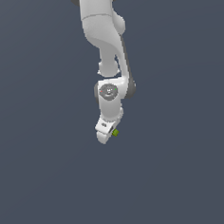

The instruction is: Pick up the object and move it to a goal position.

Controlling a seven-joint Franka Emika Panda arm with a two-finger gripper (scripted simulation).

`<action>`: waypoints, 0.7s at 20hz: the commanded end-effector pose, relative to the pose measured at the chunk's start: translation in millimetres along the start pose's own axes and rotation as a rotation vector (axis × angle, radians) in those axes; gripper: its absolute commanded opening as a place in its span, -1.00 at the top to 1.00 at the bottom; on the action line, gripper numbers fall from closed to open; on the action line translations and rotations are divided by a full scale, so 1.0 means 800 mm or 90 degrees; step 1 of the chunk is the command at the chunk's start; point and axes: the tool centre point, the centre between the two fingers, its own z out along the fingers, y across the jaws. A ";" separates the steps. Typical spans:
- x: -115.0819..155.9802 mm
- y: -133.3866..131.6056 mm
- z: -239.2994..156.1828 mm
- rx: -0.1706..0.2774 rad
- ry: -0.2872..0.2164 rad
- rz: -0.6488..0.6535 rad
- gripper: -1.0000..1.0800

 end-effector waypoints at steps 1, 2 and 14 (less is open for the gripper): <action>0.001 -0.004 -0.012 -0.001 0.000 0.000 1.00; 0.002 -0.007 -0.018 -0.001 0.000 0.000 1.00; 0.010 -0.054 -0.130 -0.001 -0.001 -0.001 1.00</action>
